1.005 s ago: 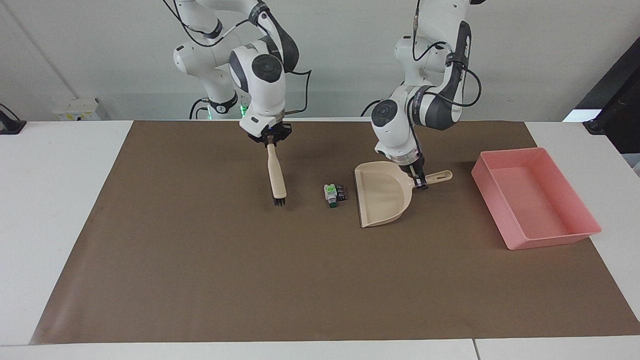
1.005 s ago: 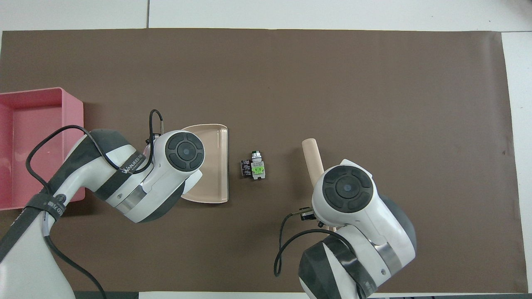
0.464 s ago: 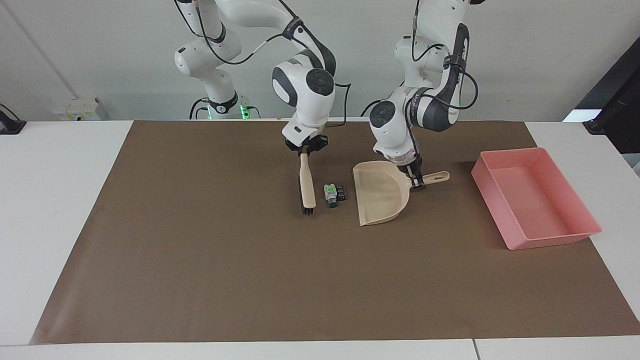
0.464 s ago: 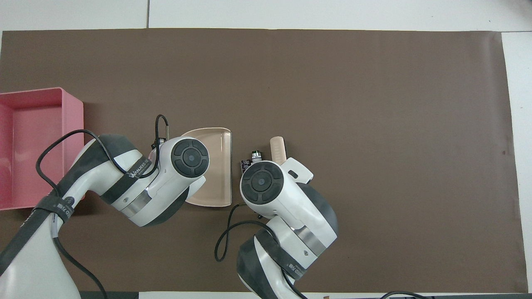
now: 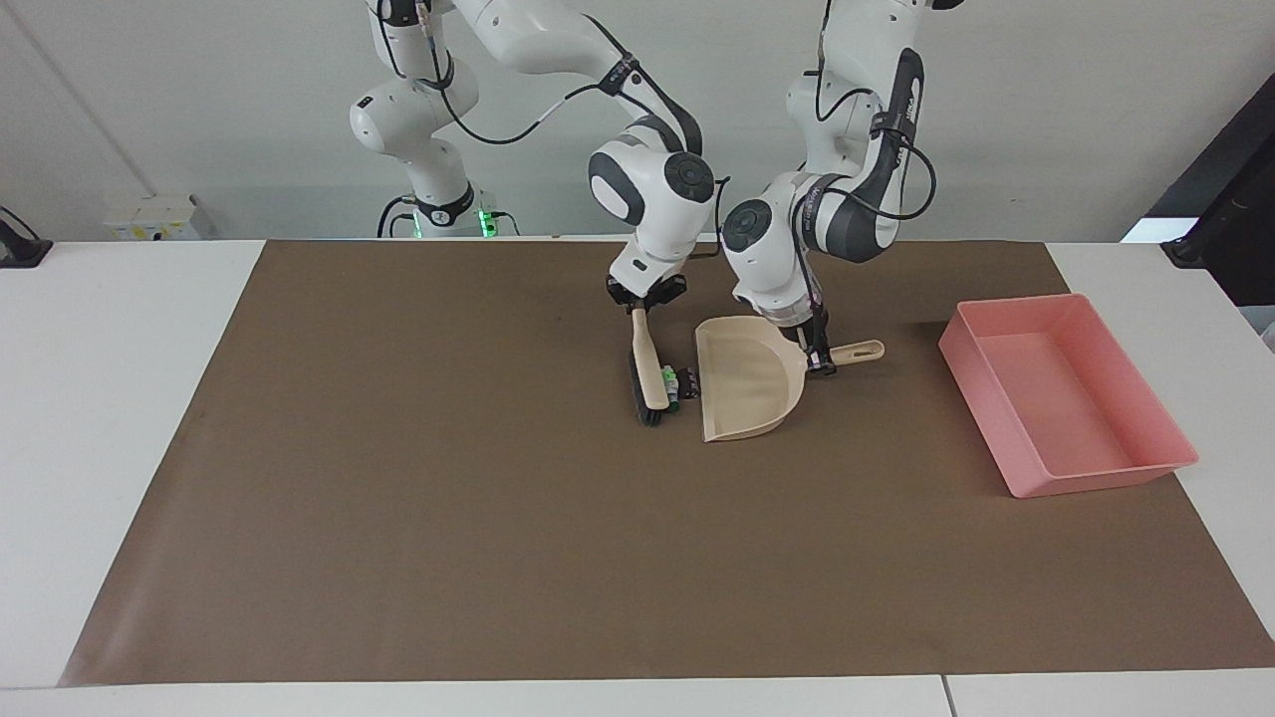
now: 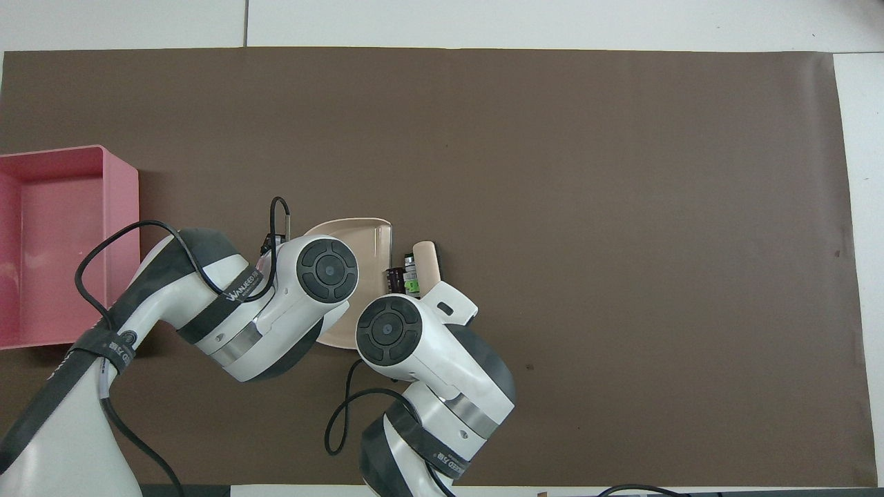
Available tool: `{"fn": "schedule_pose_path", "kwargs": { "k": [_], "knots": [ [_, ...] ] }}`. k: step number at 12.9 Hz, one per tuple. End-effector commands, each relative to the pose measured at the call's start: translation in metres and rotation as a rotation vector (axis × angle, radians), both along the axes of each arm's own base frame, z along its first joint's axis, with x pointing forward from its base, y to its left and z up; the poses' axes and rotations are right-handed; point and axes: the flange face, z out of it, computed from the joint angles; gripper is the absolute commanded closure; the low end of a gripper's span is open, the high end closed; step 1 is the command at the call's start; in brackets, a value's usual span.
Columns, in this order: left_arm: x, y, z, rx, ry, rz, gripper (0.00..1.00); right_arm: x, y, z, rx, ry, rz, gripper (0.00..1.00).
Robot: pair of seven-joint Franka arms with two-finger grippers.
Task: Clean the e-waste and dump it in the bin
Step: 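Sweep the green component into the dustpan with the right gripper's brush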
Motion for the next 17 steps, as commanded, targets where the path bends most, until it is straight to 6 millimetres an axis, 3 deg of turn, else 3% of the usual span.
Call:
{"fn": "schedule_pose_path", "kwargs": {
  "k": [1,5,7,8,12,14,15,17],
  "knots": [
    [-0.009,-0.003,-0.005,0.011,0.009,-0.031,1.0,-0.003,0.021,-0.004,0.214,0.085,0.029,1.0],
    [-0.002,-0.006,-0.003,-0.045,-0.027,-0.063,0.99,0.003,0.039,0.006,0.41,0.092,-0.044,1.0],
    [-0.003,-0.005,-0.001,-0.048,-0.03,-0.062,0.99,0.002,0.035,0.024,0.403,0.097,-0.044,1.0],
    [0.003,0.006,0.0,-0.051,-0.034,-0.04,0.99,-0.001,0.028,0.038,0.38,0.101,-0.053,1.0],
    [0.008,0.013,0.0,-0.118,0.006,-0.005,1.0,0.0,-0.016,0.099,0.262,0.076,-0.071,1.0],
    [0.02,0.033,0.01,-0.165,0.028,0.0,1.0,0.005,-0.051,0.126,0.203,0.074,-0.094,1.0],
    [0.022,0.04,0.018,-0.182,0.027,-0.002,1.0,0.01,-0.073,0.14,0.175,0.061,-0.108,1.0],
    [0.031,0.058,0.03,-0.235,0.039,0.019,1.0,0.034,-0.138,0.16,0.123,0.043,-0.141,1.0]
  ]
}}
